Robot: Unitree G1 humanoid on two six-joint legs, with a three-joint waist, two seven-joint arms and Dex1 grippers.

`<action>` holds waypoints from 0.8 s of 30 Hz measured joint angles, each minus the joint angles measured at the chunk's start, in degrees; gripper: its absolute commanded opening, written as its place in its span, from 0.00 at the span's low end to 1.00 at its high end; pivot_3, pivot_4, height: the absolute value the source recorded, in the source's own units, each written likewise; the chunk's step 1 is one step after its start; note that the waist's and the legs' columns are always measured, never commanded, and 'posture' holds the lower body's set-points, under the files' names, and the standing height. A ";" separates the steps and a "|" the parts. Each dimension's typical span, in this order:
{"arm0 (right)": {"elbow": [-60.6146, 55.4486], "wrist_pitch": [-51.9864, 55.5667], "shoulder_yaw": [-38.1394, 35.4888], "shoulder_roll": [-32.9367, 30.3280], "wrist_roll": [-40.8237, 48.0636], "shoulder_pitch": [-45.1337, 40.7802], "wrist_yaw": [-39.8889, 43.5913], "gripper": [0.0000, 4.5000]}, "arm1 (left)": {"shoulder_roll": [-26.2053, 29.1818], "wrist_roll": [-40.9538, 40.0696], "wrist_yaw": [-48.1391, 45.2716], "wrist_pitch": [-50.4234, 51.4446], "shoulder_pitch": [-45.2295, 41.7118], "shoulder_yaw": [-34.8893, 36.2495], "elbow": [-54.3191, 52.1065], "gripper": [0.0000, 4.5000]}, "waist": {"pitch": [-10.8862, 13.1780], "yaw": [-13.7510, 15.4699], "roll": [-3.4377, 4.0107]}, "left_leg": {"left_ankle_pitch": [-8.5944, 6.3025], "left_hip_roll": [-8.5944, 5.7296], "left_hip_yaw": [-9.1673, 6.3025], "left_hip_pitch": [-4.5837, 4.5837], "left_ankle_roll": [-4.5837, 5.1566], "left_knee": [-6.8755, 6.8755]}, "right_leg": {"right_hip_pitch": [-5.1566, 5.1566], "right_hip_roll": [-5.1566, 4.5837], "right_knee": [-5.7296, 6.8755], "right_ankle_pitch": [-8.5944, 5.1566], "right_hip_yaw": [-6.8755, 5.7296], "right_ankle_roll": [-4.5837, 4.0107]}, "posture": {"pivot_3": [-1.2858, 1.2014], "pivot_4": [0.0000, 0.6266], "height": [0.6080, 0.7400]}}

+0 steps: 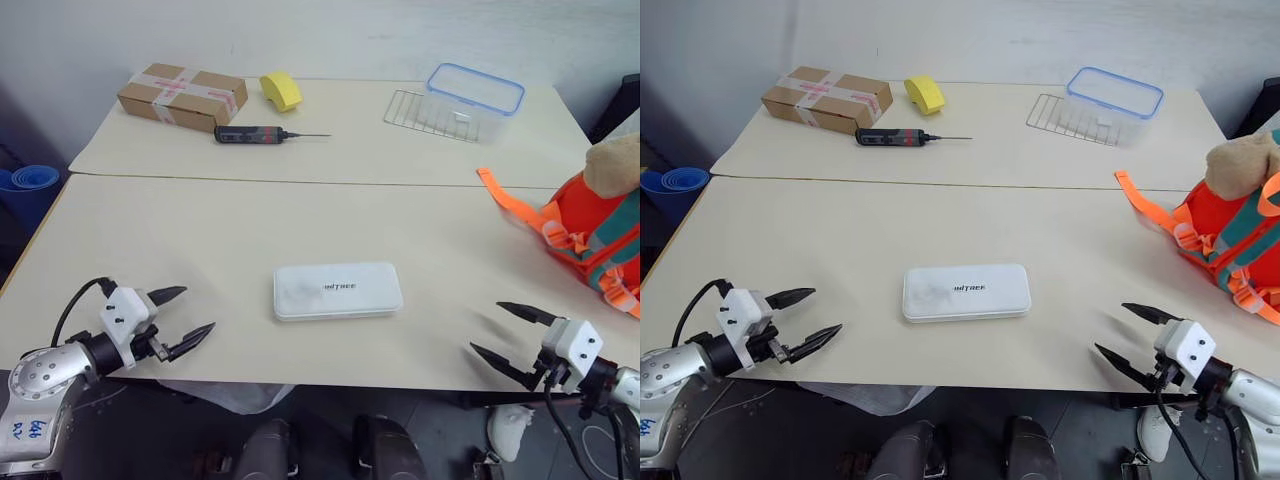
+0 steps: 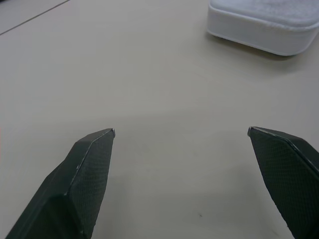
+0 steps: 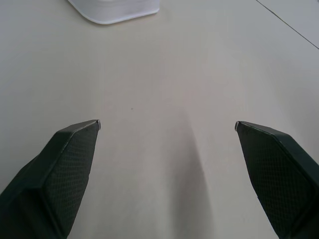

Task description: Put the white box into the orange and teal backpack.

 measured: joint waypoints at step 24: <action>-7.18 13.90 13.05 0.85 -5.89 -15.17 -4.69 0.00 | -1.40 -0.62 3.30 13.91 -11.82 -10.04 -4.45 0.08 | 0.00 -0.04 0.00 | 0.06 -0.01 0.01 0.01 0.01 0.13 | -0.02 0.12 0.42 0.00 0.01 0.01 | 0.52 0.24 1.00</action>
